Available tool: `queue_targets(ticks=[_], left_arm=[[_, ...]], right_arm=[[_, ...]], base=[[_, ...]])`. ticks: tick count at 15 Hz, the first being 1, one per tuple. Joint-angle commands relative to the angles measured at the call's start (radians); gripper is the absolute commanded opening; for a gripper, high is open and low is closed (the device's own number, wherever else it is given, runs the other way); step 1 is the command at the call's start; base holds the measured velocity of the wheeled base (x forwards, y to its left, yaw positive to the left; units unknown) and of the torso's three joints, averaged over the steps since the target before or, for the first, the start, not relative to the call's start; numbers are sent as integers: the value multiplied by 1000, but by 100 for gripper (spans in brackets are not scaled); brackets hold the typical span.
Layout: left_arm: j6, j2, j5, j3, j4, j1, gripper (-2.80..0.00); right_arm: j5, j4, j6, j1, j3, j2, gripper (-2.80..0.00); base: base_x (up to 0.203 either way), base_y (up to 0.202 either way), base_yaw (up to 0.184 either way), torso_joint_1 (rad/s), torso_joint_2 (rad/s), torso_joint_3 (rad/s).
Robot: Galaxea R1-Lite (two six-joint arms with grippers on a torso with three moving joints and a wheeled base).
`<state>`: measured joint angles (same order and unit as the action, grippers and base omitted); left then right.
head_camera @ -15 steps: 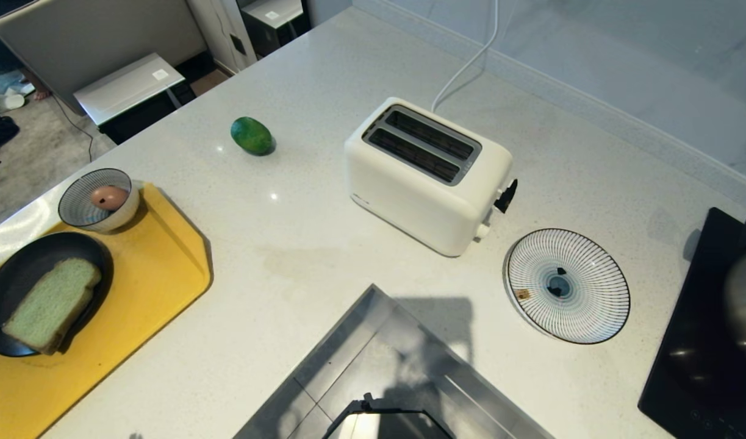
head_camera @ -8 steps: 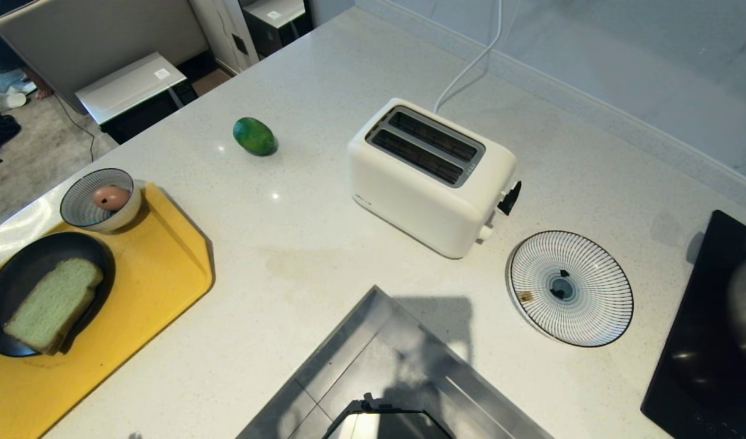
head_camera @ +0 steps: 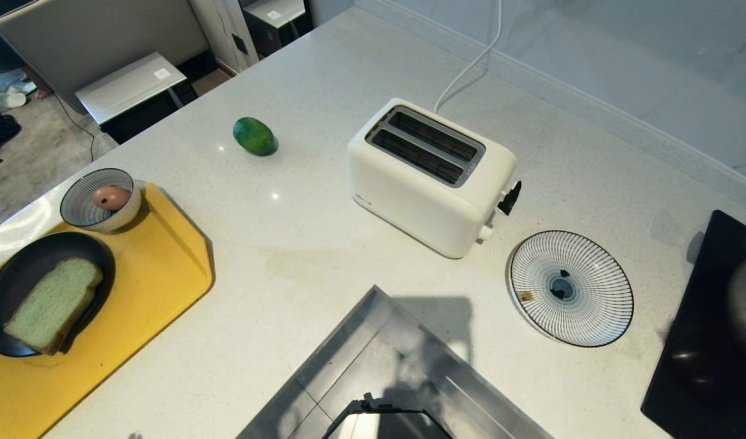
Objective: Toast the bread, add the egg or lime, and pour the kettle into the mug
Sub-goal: Put the fruit on a plate
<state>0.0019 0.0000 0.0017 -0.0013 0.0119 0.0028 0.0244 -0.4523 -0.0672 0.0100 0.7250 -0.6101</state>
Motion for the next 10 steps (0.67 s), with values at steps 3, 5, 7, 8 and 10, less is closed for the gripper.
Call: queue_targets(ticks=[3,5,7,8,10], left_arm=[[0,0,0,0,0,0,-280],[0,0,0,0,0,0,-280],[0,0,1,1,0,0,-280],[0,0,1,0,0,0,-280],[0,0,0,0,0,0,-280]], right_arm=[[96,-62,-1,-6,172,-399,-280],[185,-41,-2,-11,194,-488,-280],[228,-3,-5,-15,184,-507,-280],[231,-2,-6,-15,177,-504,-280],[233,0,-9,-15,168,-508,-280]], base=[[0,0,0,0,0,0],[0,0,0,0,0,0],[0,0,0,0,0,0],[0,0,0,0,0,0],[0,0,0,0,0,0]])
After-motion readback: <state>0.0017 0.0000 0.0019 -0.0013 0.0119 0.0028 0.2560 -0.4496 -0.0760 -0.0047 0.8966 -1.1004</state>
